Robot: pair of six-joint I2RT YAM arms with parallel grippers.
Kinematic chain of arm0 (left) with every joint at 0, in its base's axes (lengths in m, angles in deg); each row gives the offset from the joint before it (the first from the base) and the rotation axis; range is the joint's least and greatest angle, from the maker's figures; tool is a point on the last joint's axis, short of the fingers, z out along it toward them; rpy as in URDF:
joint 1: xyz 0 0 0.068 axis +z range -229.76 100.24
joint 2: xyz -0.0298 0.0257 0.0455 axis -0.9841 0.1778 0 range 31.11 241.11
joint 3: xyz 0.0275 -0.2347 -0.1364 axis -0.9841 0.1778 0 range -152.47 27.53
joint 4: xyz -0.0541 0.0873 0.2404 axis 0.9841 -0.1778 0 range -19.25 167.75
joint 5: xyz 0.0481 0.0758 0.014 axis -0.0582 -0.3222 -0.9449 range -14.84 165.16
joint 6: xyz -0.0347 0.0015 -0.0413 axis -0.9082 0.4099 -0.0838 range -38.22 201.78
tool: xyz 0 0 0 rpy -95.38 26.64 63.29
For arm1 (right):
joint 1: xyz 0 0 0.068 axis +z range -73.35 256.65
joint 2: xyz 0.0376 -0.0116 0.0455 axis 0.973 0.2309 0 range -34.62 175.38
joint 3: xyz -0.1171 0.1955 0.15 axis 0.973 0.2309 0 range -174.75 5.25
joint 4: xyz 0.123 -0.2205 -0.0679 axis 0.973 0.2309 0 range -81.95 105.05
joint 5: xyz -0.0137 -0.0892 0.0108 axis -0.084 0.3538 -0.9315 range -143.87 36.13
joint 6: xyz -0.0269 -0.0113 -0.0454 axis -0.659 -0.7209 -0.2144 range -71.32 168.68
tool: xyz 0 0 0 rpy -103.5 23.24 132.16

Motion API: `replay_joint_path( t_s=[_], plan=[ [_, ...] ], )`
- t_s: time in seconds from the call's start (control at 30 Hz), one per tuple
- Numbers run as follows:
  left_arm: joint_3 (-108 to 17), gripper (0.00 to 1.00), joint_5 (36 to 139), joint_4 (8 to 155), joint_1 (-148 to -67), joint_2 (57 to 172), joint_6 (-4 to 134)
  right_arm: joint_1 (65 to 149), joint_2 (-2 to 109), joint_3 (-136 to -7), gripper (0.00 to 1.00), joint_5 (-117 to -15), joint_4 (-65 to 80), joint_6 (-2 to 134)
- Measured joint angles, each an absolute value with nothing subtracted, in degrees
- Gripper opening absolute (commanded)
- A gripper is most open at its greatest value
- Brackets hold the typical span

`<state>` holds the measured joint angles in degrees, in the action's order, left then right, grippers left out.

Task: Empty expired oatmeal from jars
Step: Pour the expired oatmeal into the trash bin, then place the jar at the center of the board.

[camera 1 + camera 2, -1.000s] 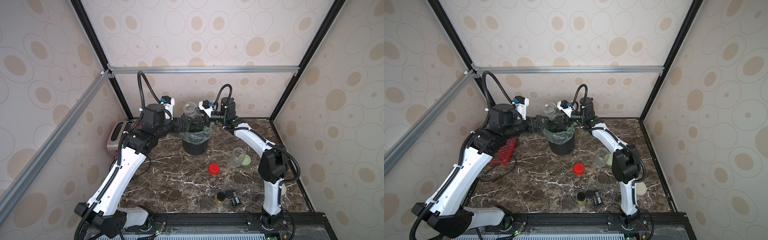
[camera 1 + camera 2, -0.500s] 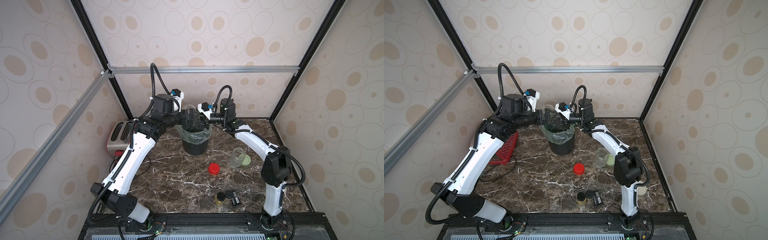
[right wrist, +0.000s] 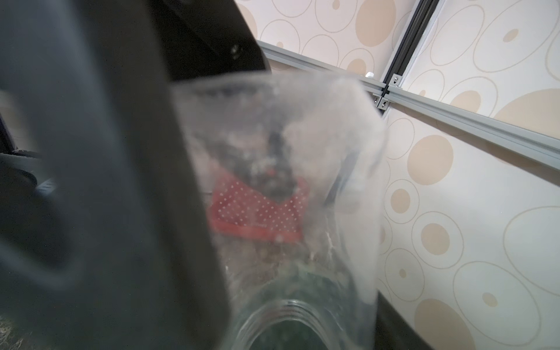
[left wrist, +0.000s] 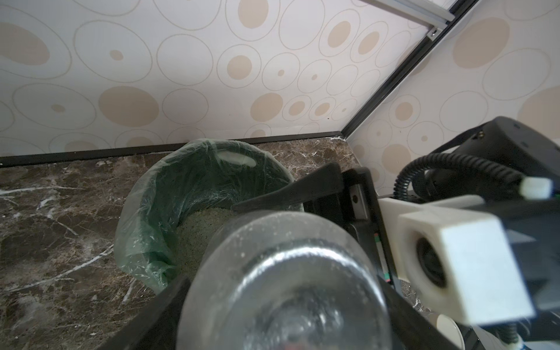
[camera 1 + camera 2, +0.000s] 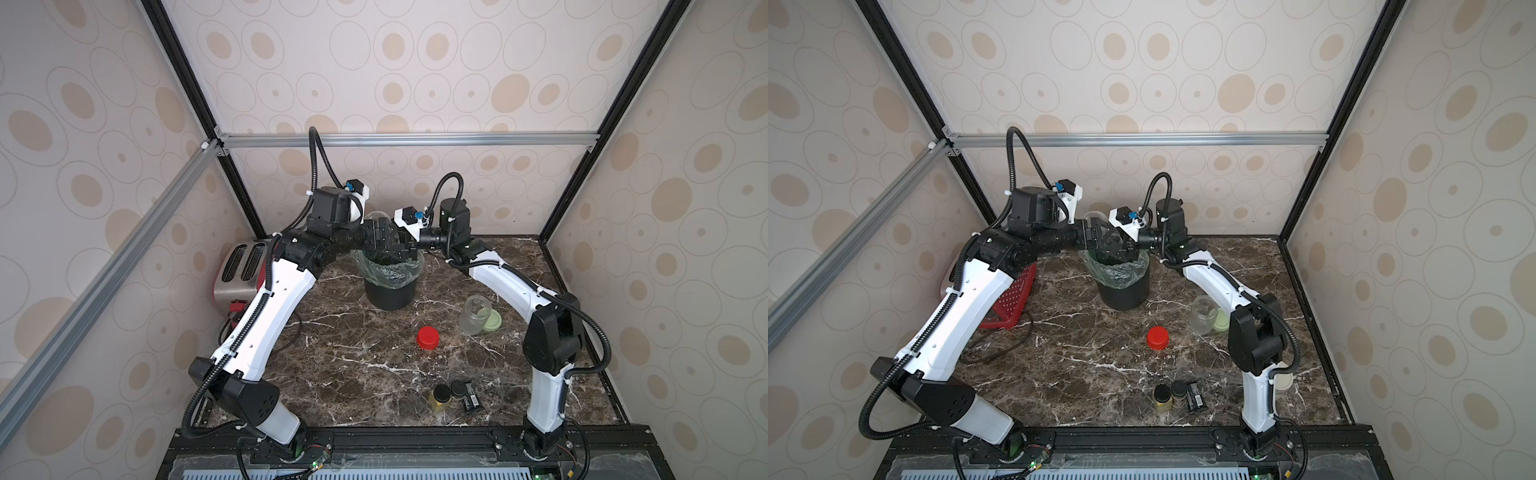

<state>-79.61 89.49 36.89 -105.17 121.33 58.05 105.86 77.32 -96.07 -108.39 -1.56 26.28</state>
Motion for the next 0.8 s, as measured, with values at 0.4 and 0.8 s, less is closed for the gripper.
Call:
replay_joint_path(
  t_s=[0.4, 0.8],
  plan=[
    [-77.75, 0.55, 87.44, 38.31, -105.15, 120.71, 57.24, 105.97, 77.32, -94.83, 0.75, -107.89, -2.58, 28.10],
    [-64.42, 0.36, 84.55, 56.15, -105.08, 114.99, 42.62, 106.38, 68.47, -92.03, 0.94, -97.90, 0.41, 56.73]
  ],
)
